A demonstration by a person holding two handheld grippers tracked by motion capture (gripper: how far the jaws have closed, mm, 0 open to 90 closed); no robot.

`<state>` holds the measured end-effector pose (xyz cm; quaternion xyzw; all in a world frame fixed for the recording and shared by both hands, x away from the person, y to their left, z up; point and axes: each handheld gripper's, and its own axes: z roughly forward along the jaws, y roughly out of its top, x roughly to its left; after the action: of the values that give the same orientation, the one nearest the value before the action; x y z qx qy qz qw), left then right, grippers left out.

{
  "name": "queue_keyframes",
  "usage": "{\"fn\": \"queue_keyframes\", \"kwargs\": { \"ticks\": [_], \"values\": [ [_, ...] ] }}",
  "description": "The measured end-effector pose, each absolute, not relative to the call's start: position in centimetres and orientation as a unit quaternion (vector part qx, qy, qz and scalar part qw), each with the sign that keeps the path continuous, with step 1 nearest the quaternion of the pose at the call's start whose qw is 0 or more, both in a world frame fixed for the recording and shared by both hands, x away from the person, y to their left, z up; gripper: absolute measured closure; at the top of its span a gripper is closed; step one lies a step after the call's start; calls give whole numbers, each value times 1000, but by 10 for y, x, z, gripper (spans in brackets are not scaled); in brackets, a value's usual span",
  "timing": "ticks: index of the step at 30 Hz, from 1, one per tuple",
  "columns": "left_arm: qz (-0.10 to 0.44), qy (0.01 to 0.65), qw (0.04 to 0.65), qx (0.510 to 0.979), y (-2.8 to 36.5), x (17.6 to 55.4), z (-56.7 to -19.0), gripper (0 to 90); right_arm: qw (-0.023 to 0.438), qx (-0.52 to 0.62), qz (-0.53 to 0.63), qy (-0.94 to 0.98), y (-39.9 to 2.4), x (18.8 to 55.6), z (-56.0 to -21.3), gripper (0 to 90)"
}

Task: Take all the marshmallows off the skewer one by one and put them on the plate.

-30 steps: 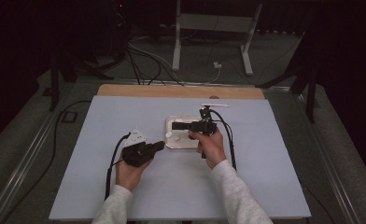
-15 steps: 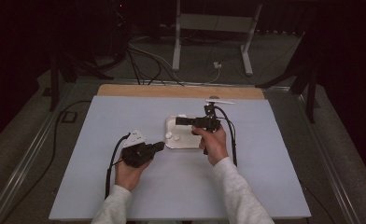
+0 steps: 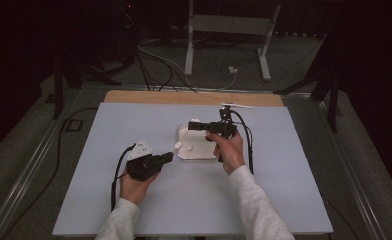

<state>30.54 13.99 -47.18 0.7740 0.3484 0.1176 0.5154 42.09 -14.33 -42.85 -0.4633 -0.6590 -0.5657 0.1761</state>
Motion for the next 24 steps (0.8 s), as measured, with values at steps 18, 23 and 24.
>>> {"fn": "queue_keyframes", "kwargs": {
  "ticks": [18, 23, 24],
  "values": [
    [118, 365, 504, 774, 147, 309, -474, 900, 113, -478, -455, -743, -157, 431, -444, 772],
    [111, 360, 498, 781, 141, 311, -476, 900, 110, -483, -435, -752, -156, 432, -451, 698],
    [108, 359, 495, 784, 139, 312, -476, 900, 109, -483, -431, -754, -155, 431, -452, 682]
  ]
}}
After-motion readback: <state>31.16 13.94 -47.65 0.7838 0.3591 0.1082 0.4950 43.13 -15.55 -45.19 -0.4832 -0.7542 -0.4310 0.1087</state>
